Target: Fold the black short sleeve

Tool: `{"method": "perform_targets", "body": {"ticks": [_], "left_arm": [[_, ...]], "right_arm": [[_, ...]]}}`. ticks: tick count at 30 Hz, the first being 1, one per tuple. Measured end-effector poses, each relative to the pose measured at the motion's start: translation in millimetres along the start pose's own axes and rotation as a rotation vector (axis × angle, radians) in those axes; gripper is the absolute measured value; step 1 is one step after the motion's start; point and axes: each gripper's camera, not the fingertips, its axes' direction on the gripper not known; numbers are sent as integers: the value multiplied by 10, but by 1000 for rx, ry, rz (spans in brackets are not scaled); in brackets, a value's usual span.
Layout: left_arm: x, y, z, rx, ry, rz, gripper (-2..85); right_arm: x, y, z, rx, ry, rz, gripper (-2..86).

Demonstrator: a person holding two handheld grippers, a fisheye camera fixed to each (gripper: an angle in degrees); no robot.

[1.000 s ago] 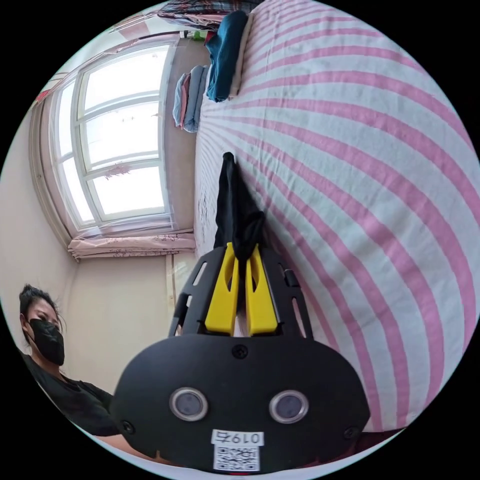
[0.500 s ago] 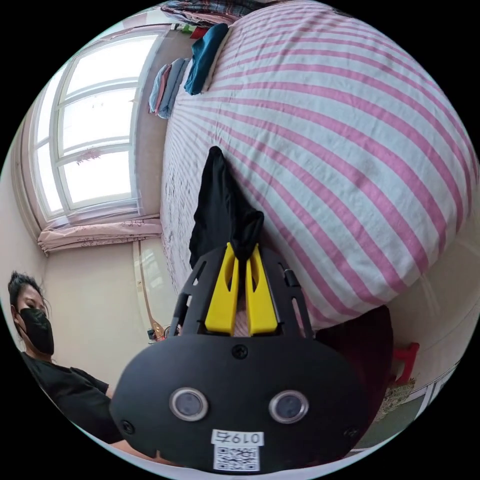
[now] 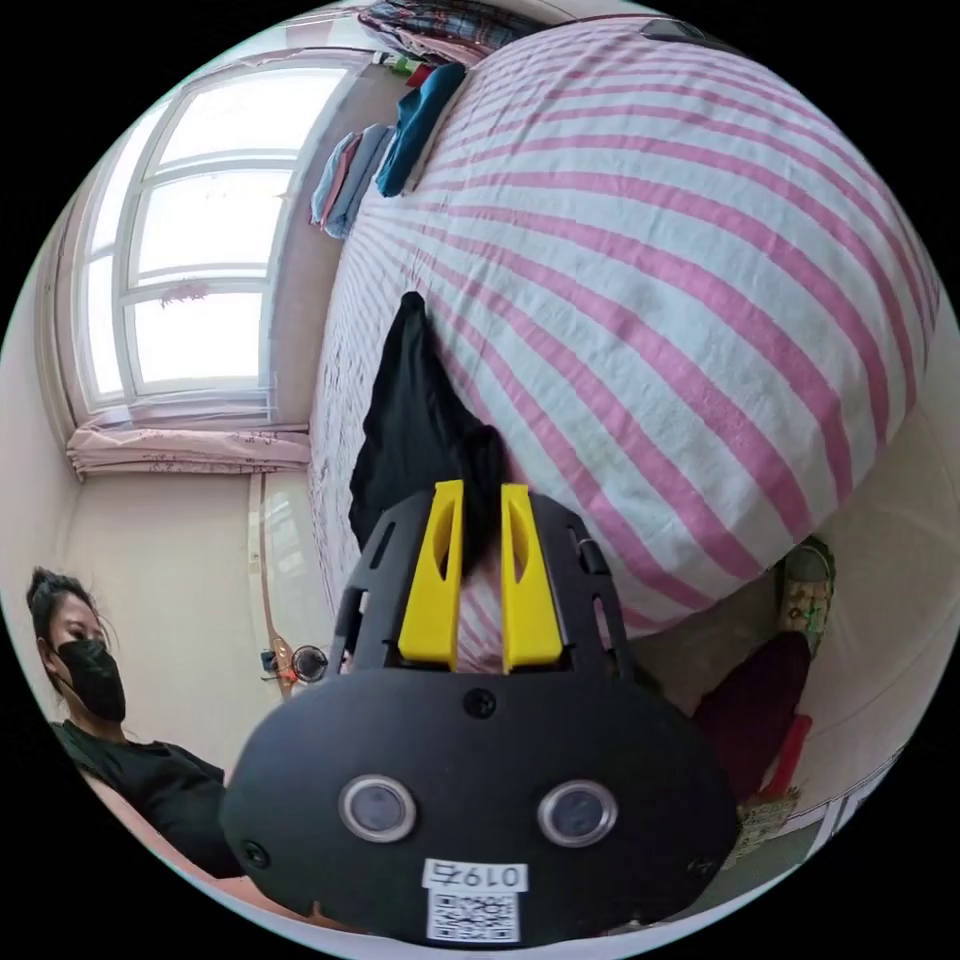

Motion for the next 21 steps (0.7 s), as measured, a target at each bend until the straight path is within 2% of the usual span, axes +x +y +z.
{"method": "perform_targets", "body": {"ticks": [3,5,7,10,11,13,15,18,21], "left_arm": [[359,95,-142,-49,-247,305,77],[750,250,-76,-63,-402,597,83],[991,405,34,-34,-433,791,80],[1236,710,260,66,-401,1050,61],[1267,846,349,120,-381,1131,48],[1251,1034,476,186,-367,1216,34],[1197,1179,572,178,-331,1279,26],[1025,1375,555,166,-261,1295,22],[912,1655,474,205,-362,1283,24]], "right_arm": [[-3,31,-298,-33,56,-143,60],[-140,40,-528,-21,142,-294,50],[-616,189,-706,37,346,-660,15],[-1161,531,-630,175,439,-1055,-1],[-1238,598,-580,197,444,-1116,-2],[-1401,835,-348,284,436,-1284,-5],[-1375,956,-234,309,380,-1349,-6],[-1136,1047,-155,267,266,-1337,-7],[-878,1270,-258,311,229,-1312,-7]]}}
